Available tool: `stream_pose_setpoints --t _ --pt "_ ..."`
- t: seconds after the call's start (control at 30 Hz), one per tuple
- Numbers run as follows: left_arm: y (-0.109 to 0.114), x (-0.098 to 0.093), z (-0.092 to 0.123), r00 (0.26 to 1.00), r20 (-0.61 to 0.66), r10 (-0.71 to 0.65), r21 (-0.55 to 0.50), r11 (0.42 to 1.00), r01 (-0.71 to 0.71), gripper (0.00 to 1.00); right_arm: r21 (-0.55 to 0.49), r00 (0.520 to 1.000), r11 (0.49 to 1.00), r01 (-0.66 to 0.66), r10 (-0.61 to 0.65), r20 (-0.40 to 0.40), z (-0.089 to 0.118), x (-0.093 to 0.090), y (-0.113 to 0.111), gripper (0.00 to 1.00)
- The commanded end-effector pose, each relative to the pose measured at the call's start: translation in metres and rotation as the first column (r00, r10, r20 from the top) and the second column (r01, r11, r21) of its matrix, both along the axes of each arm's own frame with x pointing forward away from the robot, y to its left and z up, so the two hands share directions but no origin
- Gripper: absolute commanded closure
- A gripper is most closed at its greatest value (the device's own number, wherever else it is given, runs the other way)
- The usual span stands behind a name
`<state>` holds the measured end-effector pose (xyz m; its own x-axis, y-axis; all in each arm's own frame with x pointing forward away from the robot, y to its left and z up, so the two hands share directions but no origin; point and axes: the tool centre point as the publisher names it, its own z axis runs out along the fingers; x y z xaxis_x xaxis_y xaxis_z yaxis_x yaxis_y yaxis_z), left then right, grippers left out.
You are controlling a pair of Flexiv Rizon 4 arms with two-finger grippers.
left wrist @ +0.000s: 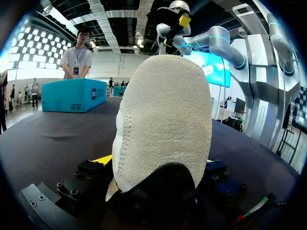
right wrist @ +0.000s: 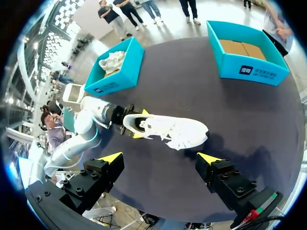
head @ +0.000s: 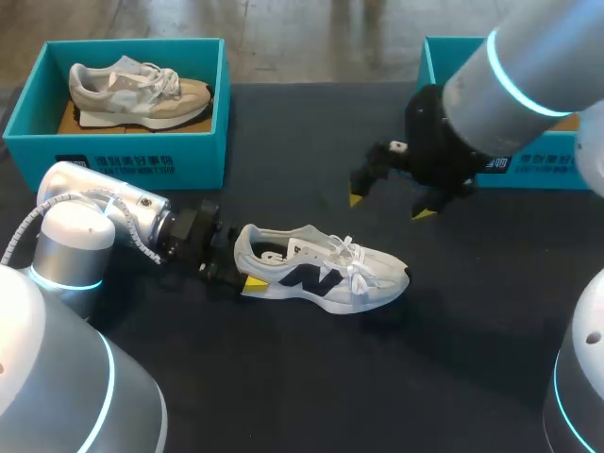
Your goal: Take the shoe out of the shoebox, open the shoe tongue, remove and reinsert the insole, then place the shoe into the shoebox
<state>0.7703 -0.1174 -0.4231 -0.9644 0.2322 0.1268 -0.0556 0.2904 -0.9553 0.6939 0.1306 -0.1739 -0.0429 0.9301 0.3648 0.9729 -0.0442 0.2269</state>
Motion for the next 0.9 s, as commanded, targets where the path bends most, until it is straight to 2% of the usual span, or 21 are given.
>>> stream_pose_setpoints --t 0.03,0.1,0.27,0.77,0.9 --pt "0.001 0.0 0.001 1.0 0.0 0.0 0.002 1.0 0.0 1.0 -0.195 0.999 0.98 0.047 -0.047 0.005 -0.013 0.011 0.033 0.0" --pt "0.001 0.0 0.001 1.0 0.0 0.0 0.002 1.0 0.0 1.0 -0.202 0.998 0.978 0.055 -0.054 0.011 -0.014 0.012 0.039 0.0" --pt "0.001 0.0 0.001 1.0 0.0 0.0 0.002 1.0 0.0 1.0 -0.319 0.994 0.942 0.104 -0.106 0.012 -0.016 0.019 0.052 0.0" --pt "0.001 0.0 0.001 1.0 0.0 0.0 0.002 1.0 0.0 1.0 -0.319 0.994 0.942 0.104 -0.106 0.012 -0.016 0.019 0.052 0.0" --pt "0.001 0.0 0.001 1.0 0.0 0.0 0.002 1.0 0.0 1.0 -0.41 0.995 0.907 0.096 -0.104 0.002 -0.019 0.016 0.055 0.0"
